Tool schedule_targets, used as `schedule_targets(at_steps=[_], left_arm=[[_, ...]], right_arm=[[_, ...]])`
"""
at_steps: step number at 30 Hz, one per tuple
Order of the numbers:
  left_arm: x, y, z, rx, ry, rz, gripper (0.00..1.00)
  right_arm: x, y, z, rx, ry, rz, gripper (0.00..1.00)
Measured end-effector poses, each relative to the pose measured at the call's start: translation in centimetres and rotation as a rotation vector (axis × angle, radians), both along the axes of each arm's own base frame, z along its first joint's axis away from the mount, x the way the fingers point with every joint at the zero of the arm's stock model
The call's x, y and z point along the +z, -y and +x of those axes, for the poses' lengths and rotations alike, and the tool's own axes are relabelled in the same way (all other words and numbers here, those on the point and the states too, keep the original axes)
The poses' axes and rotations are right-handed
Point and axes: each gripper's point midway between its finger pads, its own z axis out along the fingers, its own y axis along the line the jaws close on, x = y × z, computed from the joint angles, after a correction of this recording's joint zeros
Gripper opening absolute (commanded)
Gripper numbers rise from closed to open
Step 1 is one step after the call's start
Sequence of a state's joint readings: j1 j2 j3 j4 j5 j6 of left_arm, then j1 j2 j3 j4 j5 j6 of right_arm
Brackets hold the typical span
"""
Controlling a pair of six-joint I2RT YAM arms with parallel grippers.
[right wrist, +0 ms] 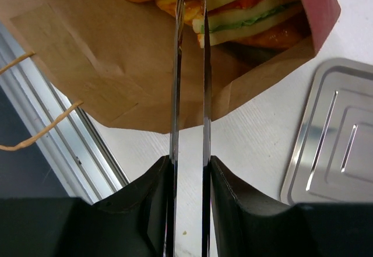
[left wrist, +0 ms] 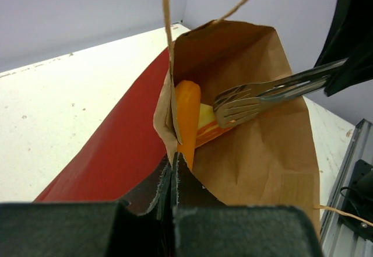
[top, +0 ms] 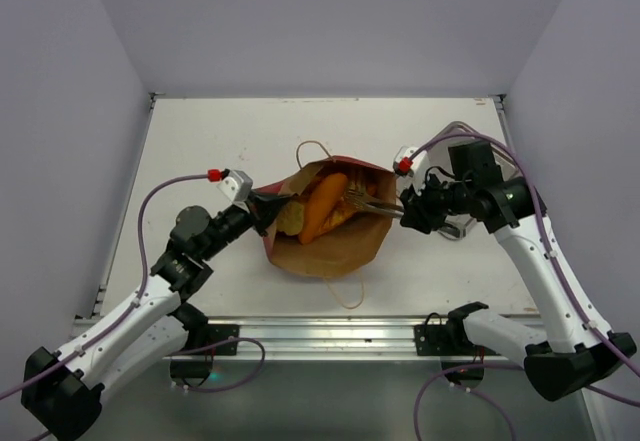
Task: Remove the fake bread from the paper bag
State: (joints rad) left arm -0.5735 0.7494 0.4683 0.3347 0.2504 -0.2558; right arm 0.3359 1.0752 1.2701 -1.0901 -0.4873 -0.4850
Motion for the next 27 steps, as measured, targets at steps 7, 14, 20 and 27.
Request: schedule_targets(at_steps=[7,14,20,27], left_arm=[[-0.7,-0.2,-1.5,-0.016,-0.021,-0.046,0.0],[-1.7,0.5,-1.7,-0.027,-0.075,-0.074,0.0],[-2.7,1.1,-1.1,-0.015,-0.129,-0.086,0.0],[-4.0,2.5,-0.3,-0.015,-0.188,-0.072,0.0]], right_arm=[[-1.8,1.0,0.2,-0.05,-0.02,-0.056,0.35],[-1.5,1.1,0.3,-0.049,0.004,-0.059,0.35],[-0.3,1.6,-1.2,-0.024,0.055,-0.05,0.34],[0.2,2.0,-3.3,0.025,0.079,-0.046,0.35]])
